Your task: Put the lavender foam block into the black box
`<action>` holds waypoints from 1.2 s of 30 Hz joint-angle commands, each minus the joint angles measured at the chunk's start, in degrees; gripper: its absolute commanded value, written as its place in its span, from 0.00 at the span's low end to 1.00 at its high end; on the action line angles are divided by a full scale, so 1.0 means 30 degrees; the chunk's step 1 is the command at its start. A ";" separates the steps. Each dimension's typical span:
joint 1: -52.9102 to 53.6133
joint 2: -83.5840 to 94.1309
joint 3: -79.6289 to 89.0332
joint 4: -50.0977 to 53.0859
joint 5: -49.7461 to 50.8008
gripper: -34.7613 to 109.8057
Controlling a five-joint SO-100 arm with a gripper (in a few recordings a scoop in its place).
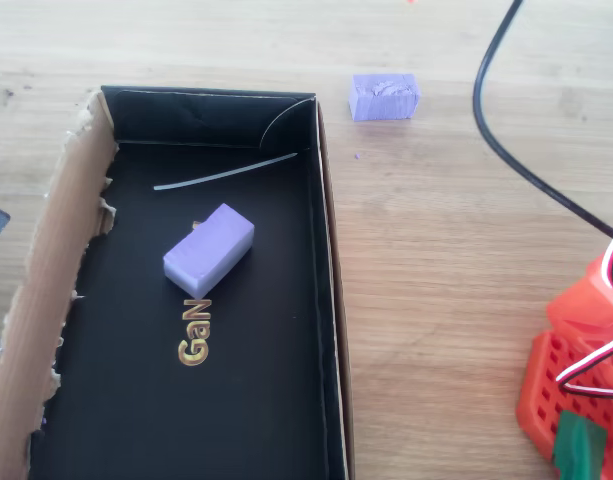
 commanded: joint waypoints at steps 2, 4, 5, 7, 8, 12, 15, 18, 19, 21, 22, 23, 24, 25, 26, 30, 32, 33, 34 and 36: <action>0.0146 0.0527 -0.0205 -0.0234 -0.1963 0.24; 0.0205 0.0439 0.0000 -0.0234 -0.2051 0.24; 0.0264 0.0381 0.0117 -0.0234 -0.2109 0.24; 0.0469 0.0293 0.0322 -0.0381 -0.2285 0.24; 0.0615 0.0264 0.0410 -0.0439 -0.2402 0.24; 0.1230 0.0176 0.0820 -0.0645 -0.3076 0.24; 0.1641 0.0205 0.1729 -0.0967 -0.3076 0.24; 0.1992 0.0146 0.2432 -0.1436 -0.3105 0.24; 0.2021 0.0029 0.2432 -0.1406 -0.2988 0.24; 0.1963 -0.0029 0.2432 -0.1318 -0.2637 0.24; 0.1904 -0.0029 0.2402 -0.1289 -0.2549 0.24; 0.1846 0.0029 0.2402 -0.1289 -0.2490 0.24; 0.1729 0.0059 0.2402 -0.1289 -0.2490 0.24; 0.1670 0.0117 0.2402 -0.1318 -0.2344 0.24; 0.1611 0.0146 0.2402 -0.1377 -0.2109 0.24; 0.1406 0.0293 0.2402 -0.1553 -0.0439 0.24; 0.1318 0.0293 0.2402 -0.1641 -0.0264 0.28; 0.1260 0.0293 0.2402 -0.1729 -0.0703 0.33; 0.1230 0.0322 0.2402 -0.1729 -0.1084 0.40; 0.1201 0.0352 0.2402 -0.1729 -0.1611 0.51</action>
